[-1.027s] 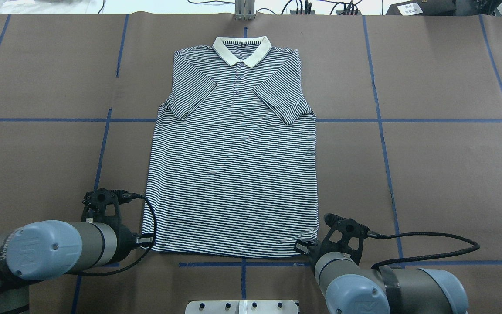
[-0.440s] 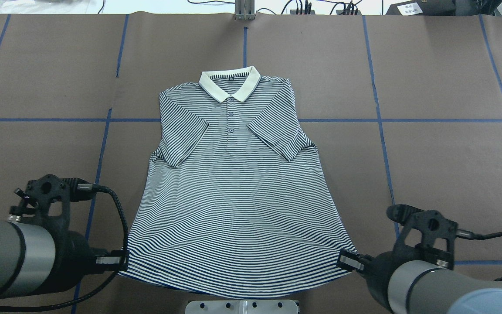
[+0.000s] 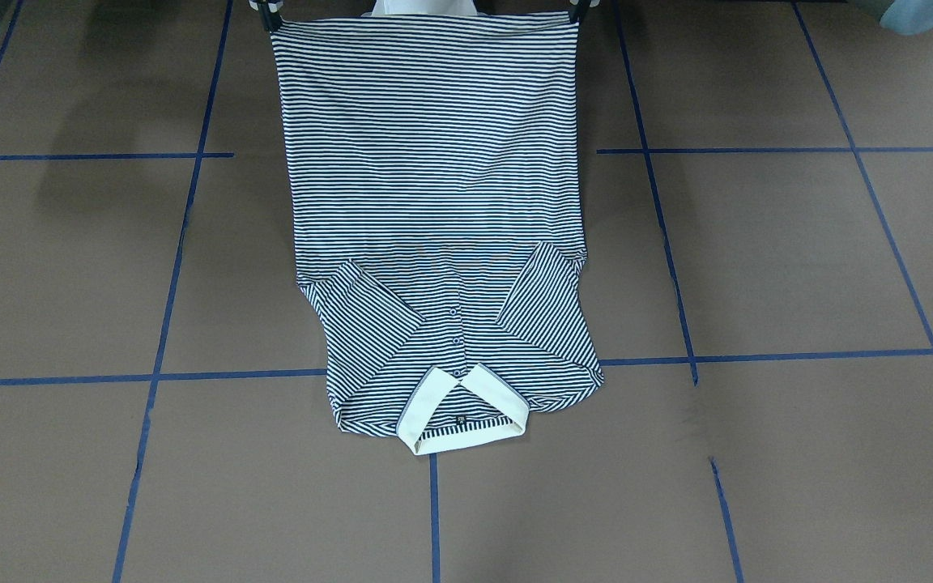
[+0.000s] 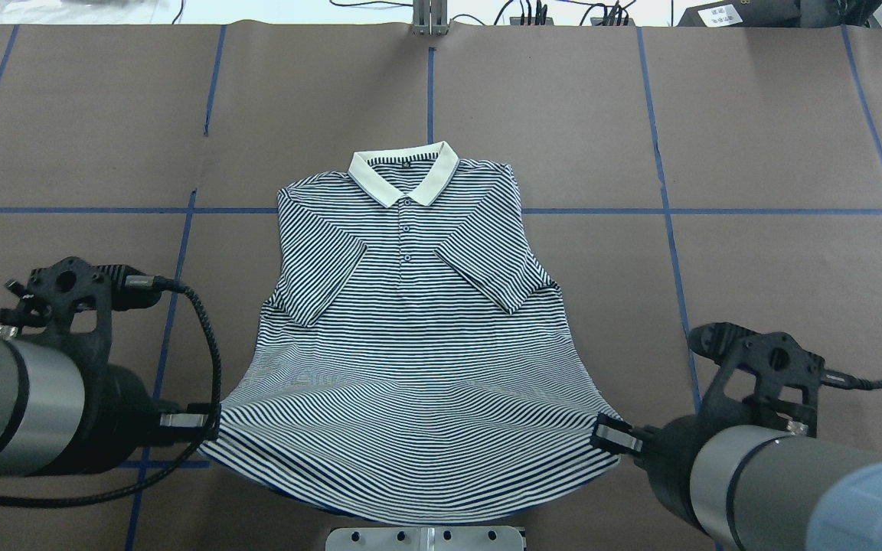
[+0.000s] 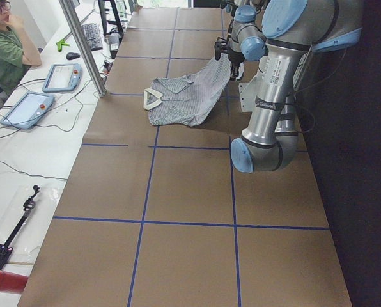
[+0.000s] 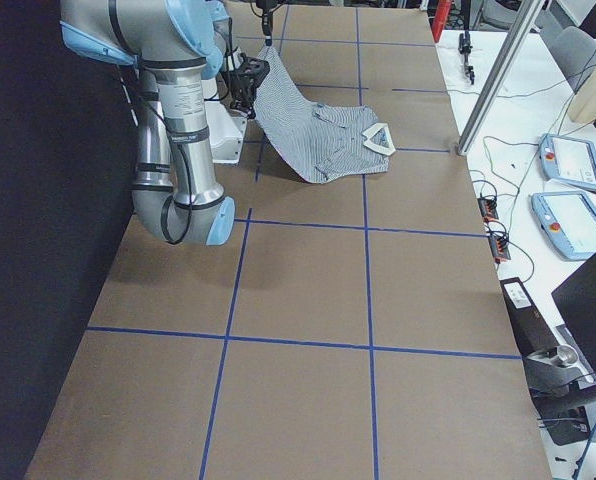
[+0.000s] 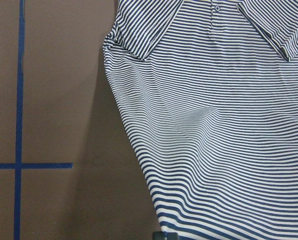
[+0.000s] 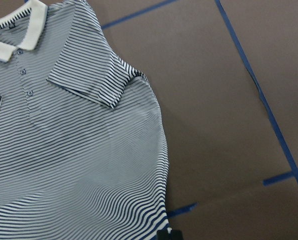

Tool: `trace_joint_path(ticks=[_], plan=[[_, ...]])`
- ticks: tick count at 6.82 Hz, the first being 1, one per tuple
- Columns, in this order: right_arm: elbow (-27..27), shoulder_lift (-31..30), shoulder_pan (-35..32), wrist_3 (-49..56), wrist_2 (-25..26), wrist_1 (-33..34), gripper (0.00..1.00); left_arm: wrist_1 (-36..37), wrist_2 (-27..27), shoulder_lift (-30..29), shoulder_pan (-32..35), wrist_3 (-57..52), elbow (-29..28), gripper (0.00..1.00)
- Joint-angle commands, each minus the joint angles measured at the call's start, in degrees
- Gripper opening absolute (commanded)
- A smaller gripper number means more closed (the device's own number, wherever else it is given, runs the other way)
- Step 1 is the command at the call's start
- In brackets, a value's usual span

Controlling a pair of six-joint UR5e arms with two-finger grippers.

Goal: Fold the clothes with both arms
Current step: 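Lift the hem with both grippers and fold it toward the collar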

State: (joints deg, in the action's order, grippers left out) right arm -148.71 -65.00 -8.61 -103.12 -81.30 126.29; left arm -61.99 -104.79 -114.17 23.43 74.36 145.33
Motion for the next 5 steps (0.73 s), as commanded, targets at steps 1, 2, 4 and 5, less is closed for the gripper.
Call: trace_joint_path(ticks=[1,2,4,5], plan=[[12.1,4.2,-14.9,10.9,-5.7,-7.8,0.00,-2.1,-0.2,-5.1,10.0,-7.4,-11.3,0.00],[20.7,5.0,-21.2,12.2,-9.3,-17.5,0.00,-4.7,-0.2,-5.4,13.5,-11.3,-15.1,0.00],[36.3,8.4,-27.7,16.8,-9.8,-29.9,0.00,-13.2,-0.2,-7.7,18.9,-14.8,-27.0,0.00],[45.1,12.3,-29.4,17.0,-9.8,-33.3,0.00,-20.2,-0.2,-8.2,20.4,-14.9,-33.8,0.00]])
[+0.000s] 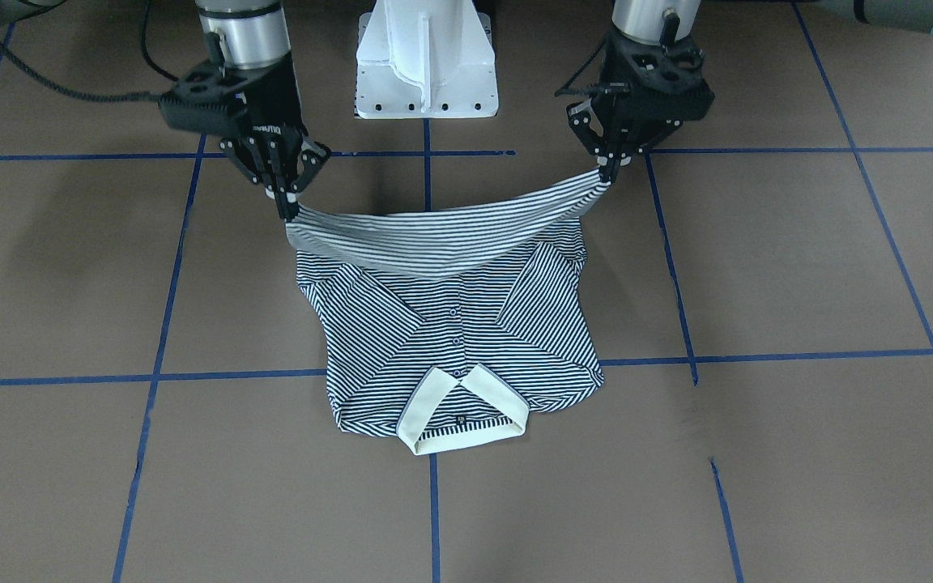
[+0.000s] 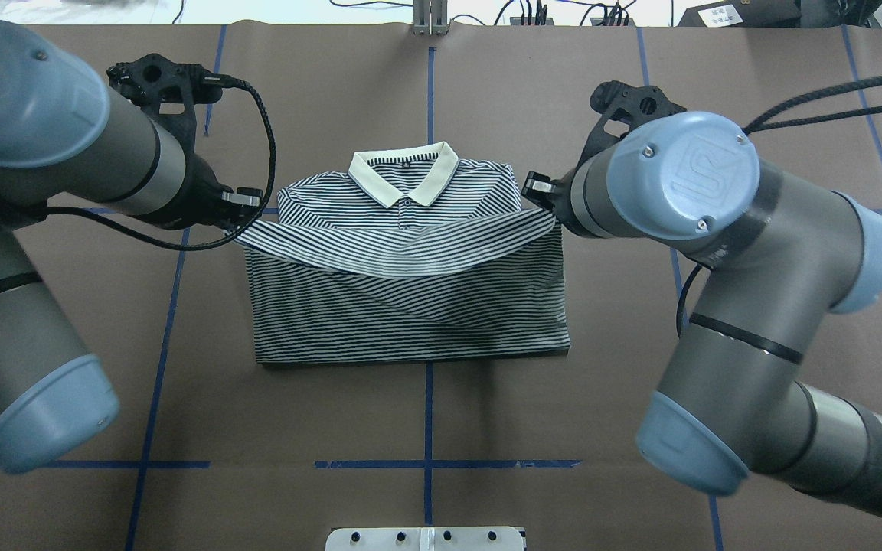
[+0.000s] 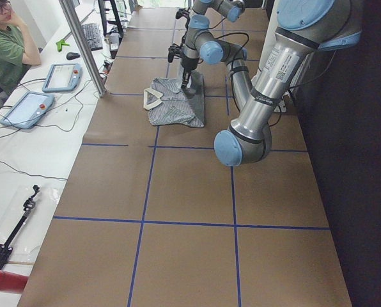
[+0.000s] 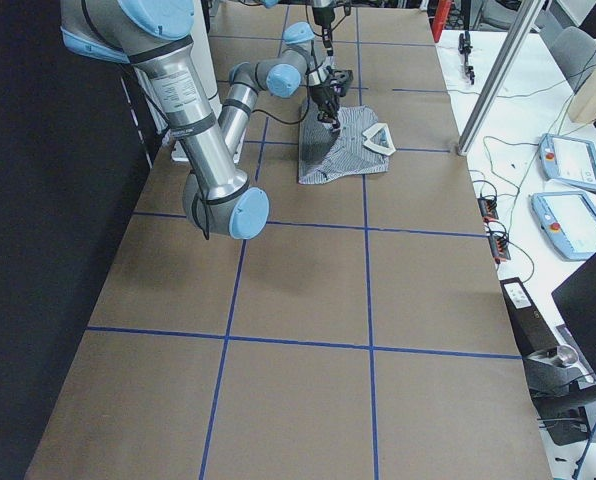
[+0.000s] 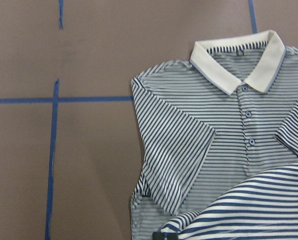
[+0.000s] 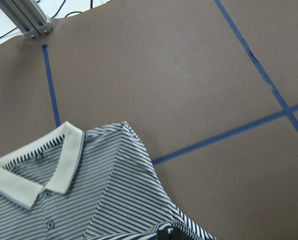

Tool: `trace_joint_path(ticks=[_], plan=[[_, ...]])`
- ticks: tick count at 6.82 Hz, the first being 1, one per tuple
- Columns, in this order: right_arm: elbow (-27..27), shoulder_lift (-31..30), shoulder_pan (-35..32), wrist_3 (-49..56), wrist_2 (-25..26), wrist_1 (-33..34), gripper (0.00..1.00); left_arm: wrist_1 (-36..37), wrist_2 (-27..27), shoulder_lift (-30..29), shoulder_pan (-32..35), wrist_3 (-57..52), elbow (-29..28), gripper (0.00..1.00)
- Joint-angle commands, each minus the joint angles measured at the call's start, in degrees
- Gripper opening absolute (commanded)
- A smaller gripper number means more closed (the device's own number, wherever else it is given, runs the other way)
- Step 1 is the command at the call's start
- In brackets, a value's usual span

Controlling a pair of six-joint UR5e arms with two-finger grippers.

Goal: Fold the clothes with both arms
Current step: 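Lift the hem with both grippers and fold it toward the collar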

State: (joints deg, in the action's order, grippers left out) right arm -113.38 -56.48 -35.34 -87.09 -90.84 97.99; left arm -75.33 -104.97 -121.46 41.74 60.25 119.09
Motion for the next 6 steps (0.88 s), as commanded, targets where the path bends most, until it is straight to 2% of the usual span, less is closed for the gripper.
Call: trace_joint_path(ticks=[1,2,3,5,6], plan=[[17.8,6.5,-3.8,1.2,-0.2,-10.3,0.00,-13.4,0.1,-1.8,3.7,-2.0,-14.9,0.00],[25.3,8.4,-4.5,1.3,-0.2,-15.8,0.00,-16.7,1.3,-3.1,4.7,-2.8,-21.1,0.00],[30.5,9.1,-5.2,1.6,-0.2,-20.4,0.00,-22.2,3.1,-3.4,5.3,-3.3,-26.6,0.00],[35.4,9.5,-5.8,2.5,-0.2,-22.5,0.00,-30.6,3.1,-4.3,5.8,-3.6,-35.6,0.00],[35.9,9.5,-5.7,2.5,-0.2,-22.6,0.00,-30.8,3.1,-4.4,5.5,-3.6,-36.7,0.00]])
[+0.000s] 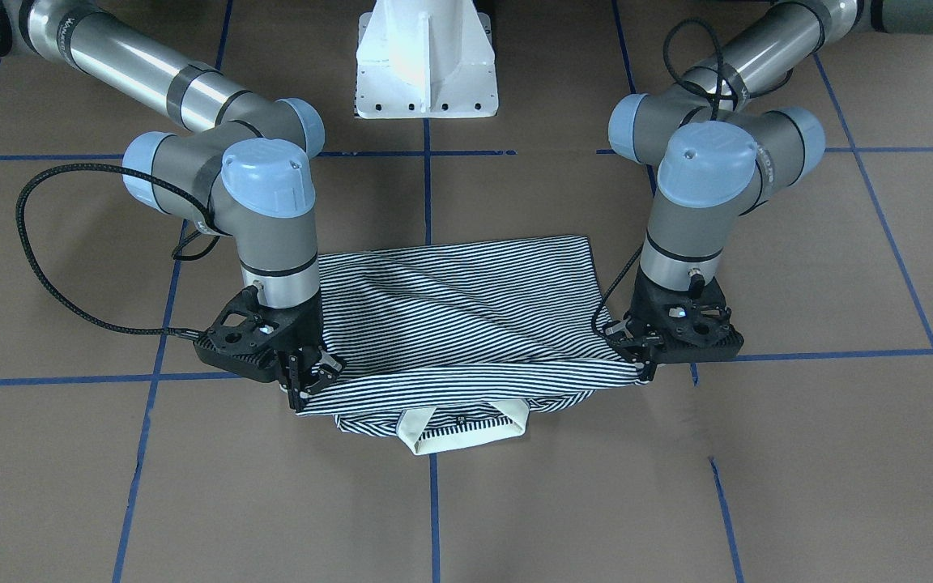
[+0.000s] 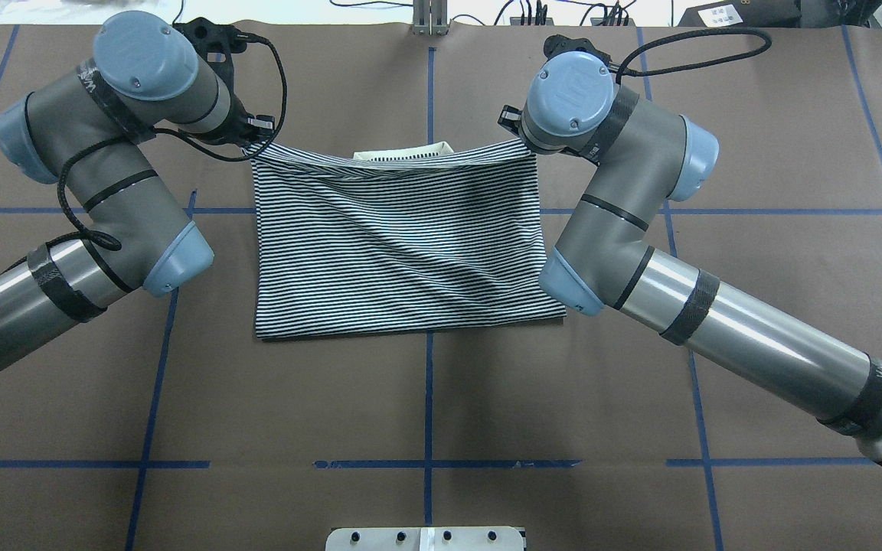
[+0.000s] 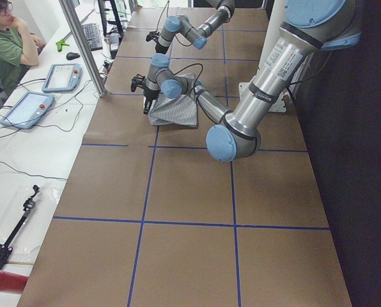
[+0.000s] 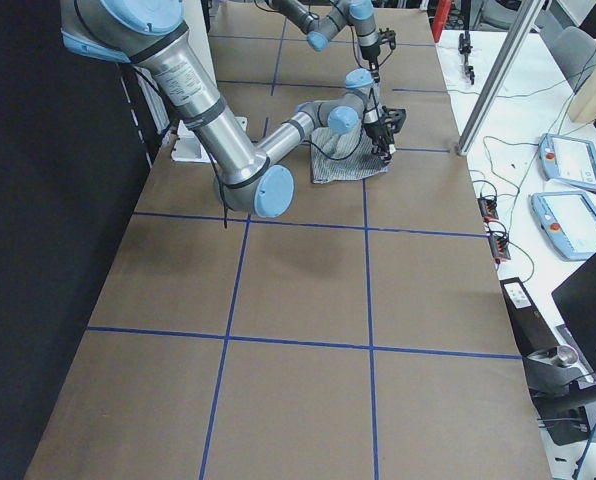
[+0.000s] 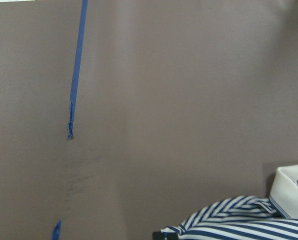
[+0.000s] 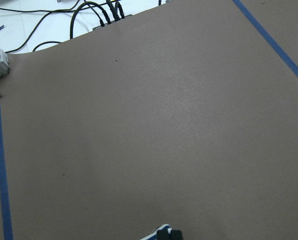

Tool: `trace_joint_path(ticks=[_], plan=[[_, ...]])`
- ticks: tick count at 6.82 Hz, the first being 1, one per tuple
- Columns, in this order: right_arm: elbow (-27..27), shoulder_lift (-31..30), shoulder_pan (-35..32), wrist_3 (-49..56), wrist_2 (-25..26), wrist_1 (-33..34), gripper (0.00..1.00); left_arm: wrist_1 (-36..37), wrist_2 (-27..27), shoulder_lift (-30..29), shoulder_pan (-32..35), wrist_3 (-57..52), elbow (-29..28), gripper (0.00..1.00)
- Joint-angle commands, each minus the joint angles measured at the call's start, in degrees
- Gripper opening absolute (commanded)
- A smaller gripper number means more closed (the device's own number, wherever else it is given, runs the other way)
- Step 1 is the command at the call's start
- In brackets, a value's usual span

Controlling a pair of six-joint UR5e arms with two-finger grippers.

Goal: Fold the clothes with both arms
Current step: 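Lift the hem with both grippers and fold it toward the collar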

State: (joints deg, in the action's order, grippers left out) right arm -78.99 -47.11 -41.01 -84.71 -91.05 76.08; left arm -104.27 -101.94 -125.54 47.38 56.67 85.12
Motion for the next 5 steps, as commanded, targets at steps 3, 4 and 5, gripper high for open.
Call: trace_joint_path(ticks=[3,4,5], plan=[[3.0,-0.2,0.5,0.3,0.1,-0.7,0.49,-1.8,0.1,0.3,-2.8,0.3,-2.8,0.05],[3.0,-0.3,1.2,0.8,1.1,-0.7,0.99,-2.5,0.1,0.9,-3.0,-0.1,-2.5,0.99],[2.9,-0.3,1.1,1.7,1.1,-0.7,1.00,-7.0,0.1,2.5,-3.2,-1.2,-2.3,1.00]])
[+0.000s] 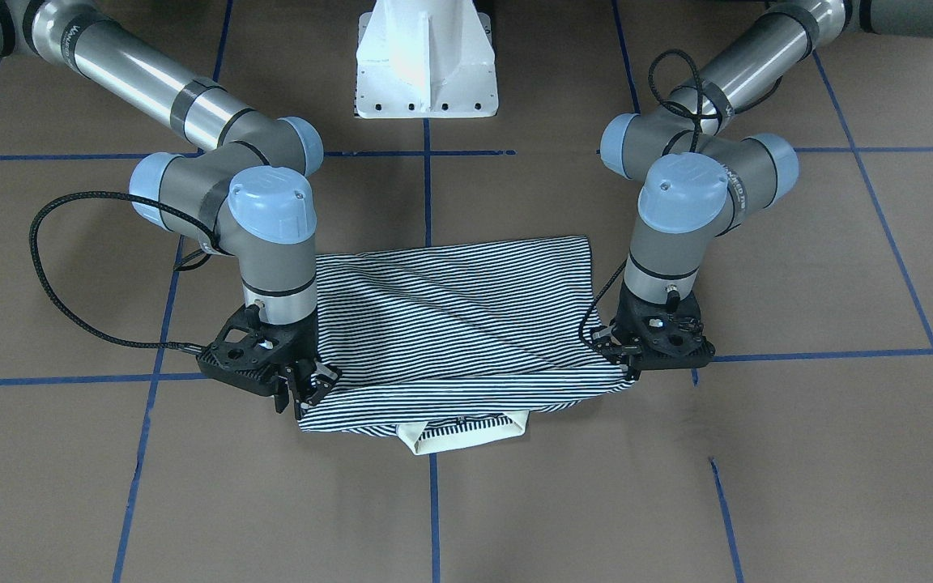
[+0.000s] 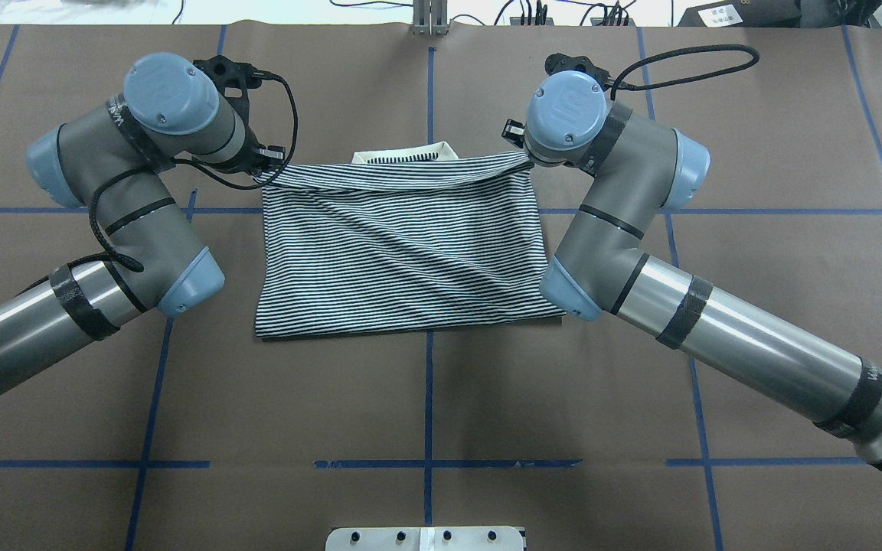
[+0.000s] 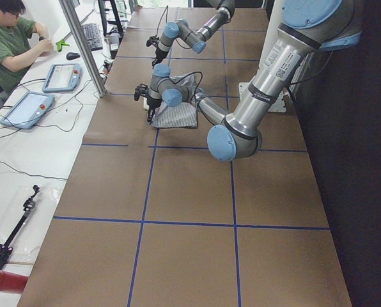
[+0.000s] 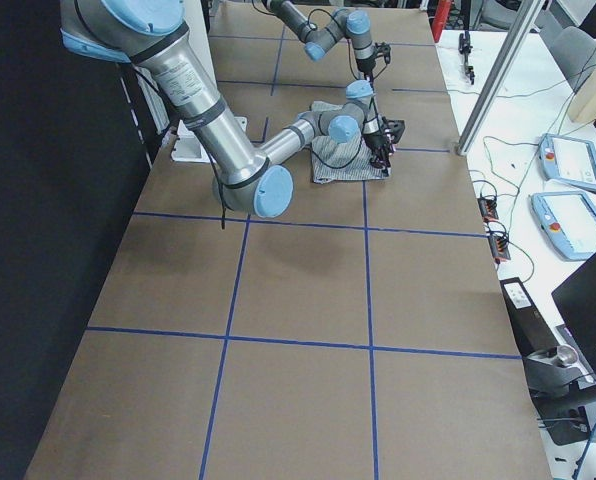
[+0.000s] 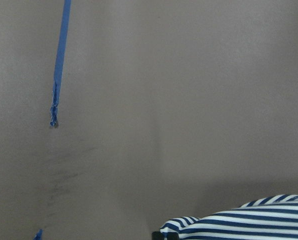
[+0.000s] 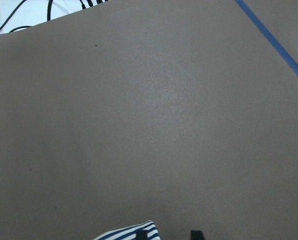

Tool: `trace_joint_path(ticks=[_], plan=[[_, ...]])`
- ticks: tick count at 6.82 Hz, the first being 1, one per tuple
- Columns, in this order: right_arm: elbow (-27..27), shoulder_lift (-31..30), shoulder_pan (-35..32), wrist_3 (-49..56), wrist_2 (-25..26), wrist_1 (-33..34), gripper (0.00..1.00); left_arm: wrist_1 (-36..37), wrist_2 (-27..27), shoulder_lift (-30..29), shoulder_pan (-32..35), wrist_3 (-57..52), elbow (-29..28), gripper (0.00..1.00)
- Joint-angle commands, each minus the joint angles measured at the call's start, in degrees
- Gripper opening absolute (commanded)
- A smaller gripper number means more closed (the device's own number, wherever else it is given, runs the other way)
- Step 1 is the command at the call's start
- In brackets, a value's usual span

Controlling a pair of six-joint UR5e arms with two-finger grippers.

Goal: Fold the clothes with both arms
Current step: 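Release the hem and draw both grippers back from the folded shirt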

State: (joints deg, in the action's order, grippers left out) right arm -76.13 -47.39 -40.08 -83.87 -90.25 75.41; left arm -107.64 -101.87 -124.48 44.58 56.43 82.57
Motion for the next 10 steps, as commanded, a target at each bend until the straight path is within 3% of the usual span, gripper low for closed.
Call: trace_joint_path(ticks=[1,3,4,5,6,7,8,9,10], plan=[[-0.5,-0.1,-0.5,7.4,-0.2,-0.2,1.00,-4.2,-0.6,3.2,-0.4,-4.3,3.4,1.00],[-4.2,-4.5,-3.6,18.1,-5.2,-2.0,1.00,-4.0,-1.8,7.9,-0.3,-8.7,11.1,1.00],[-4.9,-8.8,-4.6,22.4,-6.5,-9.2,1.00,-4.6,-3.8,9.8,-0.6,-7.9,13.3,1.00],[-4.9,-10.5,-6.5,25.3,-9.4,-11.1,1.00,-4.6,-4.9,11.3,-1.0,-5.6,15.7,1.00],[-4.9,-10.5,-7.7,25.8,-11.8,-11.0,1.00,-4.8,-4.7,16.3,-4.5,-1.0,19.8,1.00],[-4.9,-10.5,-7.7,25.8,-12.0,-11.1,1.00,-5.2,-4.3,20.5,-7.5,6.3,25.0,0.88],[-4.9,-10.5,-7.8,25.8,-12.0,-11.1,1.00,-9.1,-2.6,23.2,-11.7,15.7,25.9,0.64],[-5.0,-10.5,-7.8,25.8,-12.0,-11.2,1.00,-12.0,4.1,23.8,-16.1,23.6,25.2,0.50],[-5.0,-10.6,-7.8,25.7,-12.0,-11.2,1.00,-12.0,4.3,23.2,-16.9,25.7,24.9,0.41]])
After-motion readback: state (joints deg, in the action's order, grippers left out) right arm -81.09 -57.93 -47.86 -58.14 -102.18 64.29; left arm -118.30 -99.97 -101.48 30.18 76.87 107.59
